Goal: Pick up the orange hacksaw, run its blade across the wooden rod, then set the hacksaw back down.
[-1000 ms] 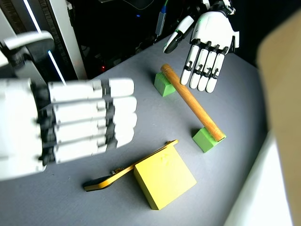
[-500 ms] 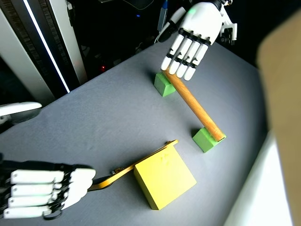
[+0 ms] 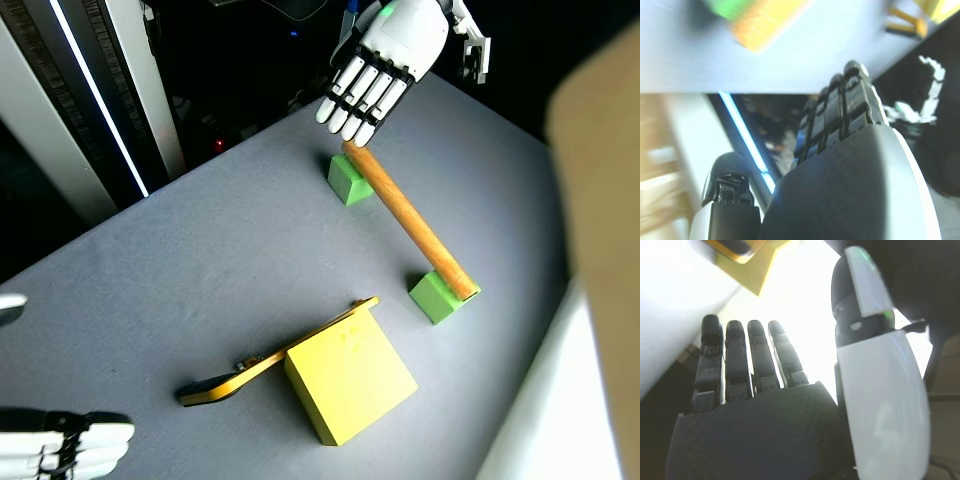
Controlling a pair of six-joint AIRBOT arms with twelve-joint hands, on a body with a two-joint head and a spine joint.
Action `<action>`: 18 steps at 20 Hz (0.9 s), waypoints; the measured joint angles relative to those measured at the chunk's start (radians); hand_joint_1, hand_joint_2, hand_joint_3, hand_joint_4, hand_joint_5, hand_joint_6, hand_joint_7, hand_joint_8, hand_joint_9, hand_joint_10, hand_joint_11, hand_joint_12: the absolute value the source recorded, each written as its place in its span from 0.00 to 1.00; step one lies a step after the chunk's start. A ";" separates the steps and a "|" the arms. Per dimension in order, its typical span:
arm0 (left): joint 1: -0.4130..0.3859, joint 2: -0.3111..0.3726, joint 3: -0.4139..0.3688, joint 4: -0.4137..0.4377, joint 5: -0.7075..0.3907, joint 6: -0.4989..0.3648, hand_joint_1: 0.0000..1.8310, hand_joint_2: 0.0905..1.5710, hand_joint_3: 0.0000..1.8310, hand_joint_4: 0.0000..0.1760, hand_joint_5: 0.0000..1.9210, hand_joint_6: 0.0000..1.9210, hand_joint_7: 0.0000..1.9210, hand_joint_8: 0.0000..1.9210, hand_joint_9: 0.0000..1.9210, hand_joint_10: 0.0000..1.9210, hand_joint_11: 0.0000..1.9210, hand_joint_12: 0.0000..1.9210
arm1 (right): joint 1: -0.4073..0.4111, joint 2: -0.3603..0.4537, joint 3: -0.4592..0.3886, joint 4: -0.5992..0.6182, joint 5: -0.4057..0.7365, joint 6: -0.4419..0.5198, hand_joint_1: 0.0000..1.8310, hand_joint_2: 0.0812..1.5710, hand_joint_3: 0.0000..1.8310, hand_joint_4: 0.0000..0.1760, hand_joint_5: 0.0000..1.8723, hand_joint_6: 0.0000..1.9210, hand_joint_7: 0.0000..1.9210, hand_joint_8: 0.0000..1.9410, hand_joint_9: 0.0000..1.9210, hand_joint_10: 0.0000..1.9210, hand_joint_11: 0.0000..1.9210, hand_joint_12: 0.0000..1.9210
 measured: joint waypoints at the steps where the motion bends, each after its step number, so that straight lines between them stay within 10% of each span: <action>1: 0.008 0.000 -0.002 0.000 0.011 0.000 0.05 0.80 0.00 0.00 0.00 0.00 0.00 0.00 0.00 0.00 0.00 0.00 | -0.014 -0.010 0.021 0.000 0.031 -0.002 0.42 0.68 0.00 0.00 0.01 0.00 0.02 0.00 0.02 0.00 0.00 0.21; 9: 0.035 -0.011 -0.022 0.036 0.154 0.000 0.05 0.80 0.00 0.00 0.00 0.00 0.00 0.00 0.00 0.00 0.00 0.00 | -0.241 -0.119 0.174 0.144 0.262 -0.067 0.44 0.69 0.00 0.00 0.02 0.00 0.02 0.00 0.03 0.00 0.00 0.21; 18: 0.056 -0.015 -0.019 0.030 0.220 0.000 0.07 0.79 0.00 0.00 0.00 0.00 0.00 0.00 0.00 0.00 0.00 0.00 | -0.243 -0.146 0.182 0.230 0.122 -0.080 0.44 0.72 0.00 0.00 0.03 0.00 0.02 0.00 0.03 0.00 0.00 0.25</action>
